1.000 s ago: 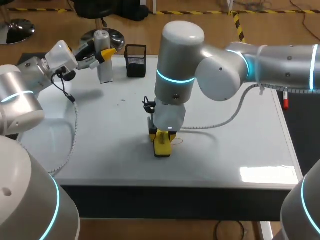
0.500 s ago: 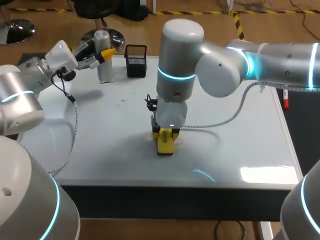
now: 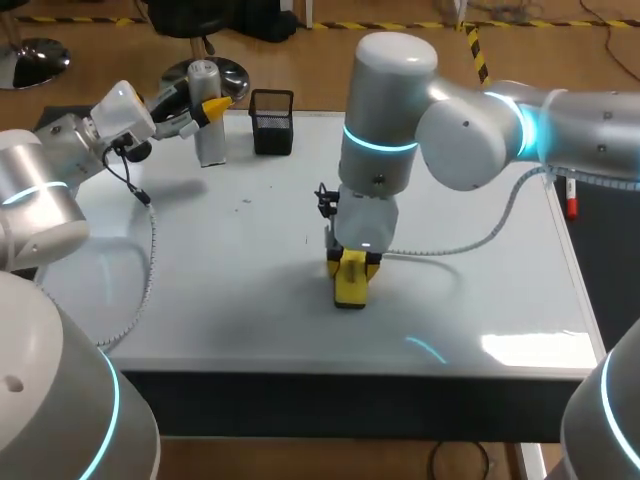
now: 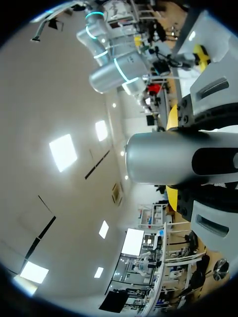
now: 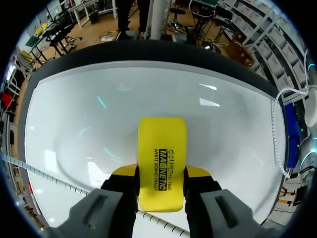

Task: Pick up the inspection probe, press it on each red-marked spot on the whiteboard one by one, put down the probe, pick up the eraser, and wipe off all the red marks.

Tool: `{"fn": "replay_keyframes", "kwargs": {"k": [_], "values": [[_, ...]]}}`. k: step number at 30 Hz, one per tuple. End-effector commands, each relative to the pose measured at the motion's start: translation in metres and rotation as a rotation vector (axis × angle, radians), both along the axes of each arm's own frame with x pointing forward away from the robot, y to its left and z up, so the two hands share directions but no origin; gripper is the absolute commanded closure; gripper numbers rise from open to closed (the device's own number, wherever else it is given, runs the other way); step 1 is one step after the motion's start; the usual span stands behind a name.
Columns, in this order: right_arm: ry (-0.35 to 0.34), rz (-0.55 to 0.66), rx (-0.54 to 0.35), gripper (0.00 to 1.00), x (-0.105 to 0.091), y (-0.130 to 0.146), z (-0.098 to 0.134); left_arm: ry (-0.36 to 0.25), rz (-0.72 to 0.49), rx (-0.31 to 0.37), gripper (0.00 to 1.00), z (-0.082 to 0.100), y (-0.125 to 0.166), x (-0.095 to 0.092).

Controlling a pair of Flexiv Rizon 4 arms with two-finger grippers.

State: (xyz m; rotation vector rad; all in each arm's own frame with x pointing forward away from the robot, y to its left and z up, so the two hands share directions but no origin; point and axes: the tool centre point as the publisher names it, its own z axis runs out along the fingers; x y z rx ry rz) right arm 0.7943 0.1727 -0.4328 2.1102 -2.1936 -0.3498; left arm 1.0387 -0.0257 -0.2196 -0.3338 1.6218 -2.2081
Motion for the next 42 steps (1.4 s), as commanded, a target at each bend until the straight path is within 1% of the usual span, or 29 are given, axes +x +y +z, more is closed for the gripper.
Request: {"fn": "replay_keyframes", "kwargs": {"k": [1,11,14,15,16,19,22,24,25,27,33,37,39,42], "values": [[-0.006,-0.006,0.004,1.0,-0.002,-0.02,-0.03,0.001,0.0,0.001,1.0,0.001,0.0,0.0],[0.0,-0.028,-0.028,1.0,0.0,-0.045,-0.032,0.001,0.0,0.001,1.0,0.001,0.0,0.0],[-0.003,-0.03,-0.032,1.0,0.001,-0.047,-0.026,0.001,0.0,0.001,1.0,0.001,0.0,0.0],[-0.004,-0.03,-0.032,1.0,0.001,-0.047,-0.022,0.001,0.0,0.001,1.0,0.001,0.0,0.0],[-0.012,-0.021,-0.03,1.0,0.0,-0.044,-0.012,0.001,0.0,0.001,1.0,0.001,0.0,0.0],[-0.08,-0.007,-0.013,1.0,0.0,-0.036,0.025,0.001,0.0,0.001,1.0,0.001,0.0,0.0],[-0.139,0.025,0.011,1.0,-0.002,-0.021,0.054,0.001,0.0,0.001,1.0,0.001,0.0,0.0],[-0.158,0.051,0.03,1.0,-0.004,-0.009,0.062,0.001,0.0,0.001,1.0,0.001,0.0,0.0],[-0.164,0.06,0.031,1.0,-0.004,-0.003,0.063,0.001,0.0,0.001,1.0,0.001,0.0,0.0],[-0.154,0.077,0.05,1.0,-0.004,0.01,0.058,0.001,0.0,0.001,1.0,0.001,0.0,0.0],[-0.102,0.115,0.076,1.0,-0.001,0.04,0.032,0.001,0.0,0.001,1.0,0.001,0.0,0.0],[-0.081,0.144,0.062,1.0,0.005,0.055,0.017,0.001,0.0,0.001,1.0,0.001,0.0,0.0],[-0.07,0.157,0.056,1.0,0.006,0.061,0.014,0.001,0.0,0.001,1.0,0.001,0.0,0.0],[-0.079,0.173,0.033,1.0,0.006,0.068,0.012,0.001,0.0,0.001,1.0,0.001,0.0,0.0]]}}
